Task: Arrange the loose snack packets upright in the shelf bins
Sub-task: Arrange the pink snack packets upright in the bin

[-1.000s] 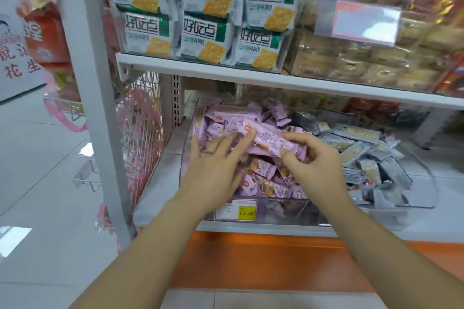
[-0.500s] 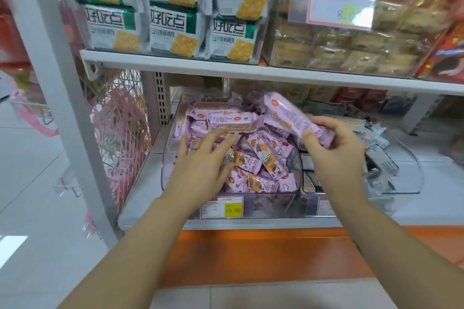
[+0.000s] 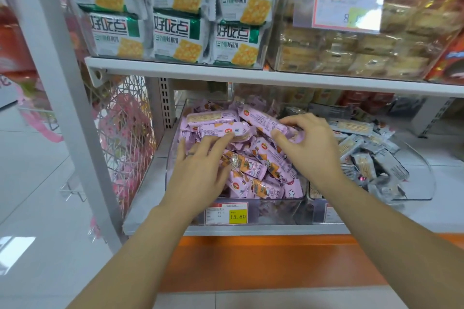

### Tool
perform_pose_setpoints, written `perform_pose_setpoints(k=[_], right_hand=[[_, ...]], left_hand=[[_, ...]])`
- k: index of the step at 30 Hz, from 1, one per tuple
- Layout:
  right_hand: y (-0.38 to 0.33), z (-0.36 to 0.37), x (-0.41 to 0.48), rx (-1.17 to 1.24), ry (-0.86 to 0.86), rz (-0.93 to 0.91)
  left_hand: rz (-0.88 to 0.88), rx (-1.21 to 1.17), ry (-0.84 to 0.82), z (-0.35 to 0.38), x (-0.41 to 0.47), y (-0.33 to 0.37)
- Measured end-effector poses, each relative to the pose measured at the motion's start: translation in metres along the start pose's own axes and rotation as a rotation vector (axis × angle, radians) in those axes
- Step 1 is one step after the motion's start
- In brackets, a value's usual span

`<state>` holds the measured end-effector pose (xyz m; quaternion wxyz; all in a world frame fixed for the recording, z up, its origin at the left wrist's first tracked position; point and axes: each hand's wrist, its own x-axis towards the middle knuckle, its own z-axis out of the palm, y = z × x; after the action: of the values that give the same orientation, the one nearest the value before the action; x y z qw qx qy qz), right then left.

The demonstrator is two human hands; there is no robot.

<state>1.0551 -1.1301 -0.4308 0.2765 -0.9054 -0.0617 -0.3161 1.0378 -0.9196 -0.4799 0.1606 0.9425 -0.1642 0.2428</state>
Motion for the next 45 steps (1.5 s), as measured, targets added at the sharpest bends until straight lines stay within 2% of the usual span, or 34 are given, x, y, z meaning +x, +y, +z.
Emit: perform_pose_setpoints(k=[6,10,17,21,26,33,39,42,45], right_hand=[[0.002,0.000,-0.003,-0.267,-0.124,-0.309],[-0.002,0.001,0.004,-0.264,-0.182,-0.201],[-0.006,-0.007,0.007,-0.309,-0.361,-0.212],[-0.021,-0.014,0.004,-0.199,-0.243,-0.306],[-0.041,0.007,0.001,-0.244,-0.280,-0.495],[-0.049,0.032,0.003,-0.385,-0.329,-0.462],[-0.052,0.028,0.002,-0.412,-0.379,-0.463],[-0.052,0.027,-0.001,-0.299,-0.295,-0.477],[-0.039,0.021,-0.011,-0.073,-0.112,-0.471]], left_hand=[[-0.010,0.058,0.057,0.002,0.000,-0.003],[0.000,0.055,0.079,0.003,0.000,-0.002],[-0.051,-0.050,-0.087,-0.007,0.001,-0.004],[-0.030,-0.055,-0.109,-0.017,0.001,-0.009],[0.033,-0.092,-0.044,-0.020,-0.002,-0.018],[-0.039,-0.061,-0.106,-0.036,-0.009,-0.032],[-0.093,-0.084,-0.063,-0.042,-0.012,-0.043],[-0.098,-0.098,-0.075,-0.040,-0.013,-0.040],[-0.064,-0.086,-0.078,-0.035,-0.013,-0.036]])
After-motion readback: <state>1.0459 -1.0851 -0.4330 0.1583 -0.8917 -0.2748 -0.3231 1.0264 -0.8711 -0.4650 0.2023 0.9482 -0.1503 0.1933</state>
